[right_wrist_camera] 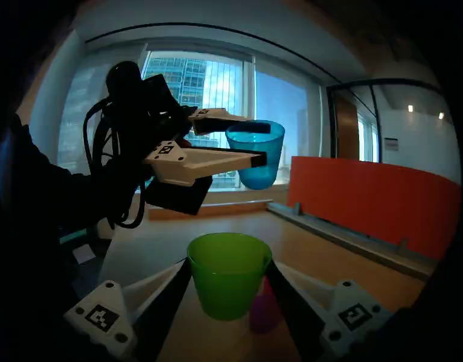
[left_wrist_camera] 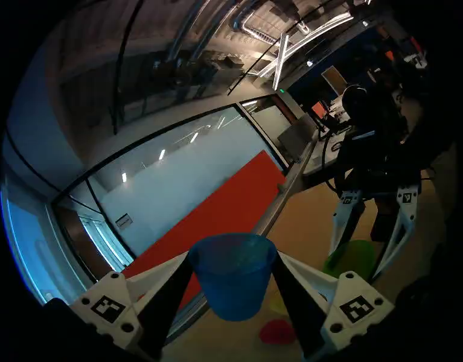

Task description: Pour water

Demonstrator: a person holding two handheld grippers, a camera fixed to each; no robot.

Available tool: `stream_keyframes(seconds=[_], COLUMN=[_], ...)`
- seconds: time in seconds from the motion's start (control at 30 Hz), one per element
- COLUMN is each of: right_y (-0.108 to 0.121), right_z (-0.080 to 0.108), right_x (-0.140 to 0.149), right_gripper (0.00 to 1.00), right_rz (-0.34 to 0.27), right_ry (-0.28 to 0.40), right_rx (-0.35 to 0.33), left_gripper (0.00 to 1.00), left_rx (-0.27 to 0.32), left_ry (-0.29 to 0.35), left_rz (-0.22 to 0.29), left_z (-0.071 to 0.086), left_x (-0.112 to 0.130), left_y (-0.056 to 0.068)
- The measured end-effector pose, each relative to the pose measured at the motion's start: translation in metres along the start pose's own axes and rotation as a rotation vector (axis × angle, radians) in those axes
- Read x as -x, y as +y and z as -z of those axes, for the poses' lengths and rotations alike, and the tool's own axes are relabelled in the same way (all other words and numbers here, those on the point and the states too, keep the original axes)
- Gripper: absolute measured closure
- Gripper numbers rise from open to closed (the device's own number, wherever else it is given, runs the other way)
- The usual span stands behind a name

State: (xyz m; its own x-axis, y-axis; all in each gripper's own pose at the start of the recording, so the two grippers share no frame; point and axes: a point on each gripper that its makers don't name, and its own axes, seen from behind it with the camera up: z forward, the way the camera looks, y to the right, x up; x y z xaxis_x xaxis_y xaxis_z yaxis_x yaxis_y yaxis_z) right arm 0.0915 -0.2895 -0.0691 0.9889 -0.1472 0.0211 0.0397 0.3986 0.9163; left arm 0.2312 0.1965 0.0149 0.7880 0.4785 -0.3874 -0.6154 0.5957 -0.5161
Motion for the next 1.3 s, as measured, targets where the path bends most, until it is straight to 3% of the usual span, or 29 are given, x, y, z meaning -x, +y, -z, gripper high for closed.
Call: stream_keyframes(seconds=[1.3], right_y=[0.001], right_z=[0.001], right_x=[0.002], right_gripper=[0.11], right_rz=[-0.002], right_ry=[0.005], right_rx=[-0.001], left_gripper=[0.12], left_rx=[-0.006], left_ry=[0.020], left_rz=[-0.186], left_z=[0.002], left_x=[-0.017], left_y=[0.003])
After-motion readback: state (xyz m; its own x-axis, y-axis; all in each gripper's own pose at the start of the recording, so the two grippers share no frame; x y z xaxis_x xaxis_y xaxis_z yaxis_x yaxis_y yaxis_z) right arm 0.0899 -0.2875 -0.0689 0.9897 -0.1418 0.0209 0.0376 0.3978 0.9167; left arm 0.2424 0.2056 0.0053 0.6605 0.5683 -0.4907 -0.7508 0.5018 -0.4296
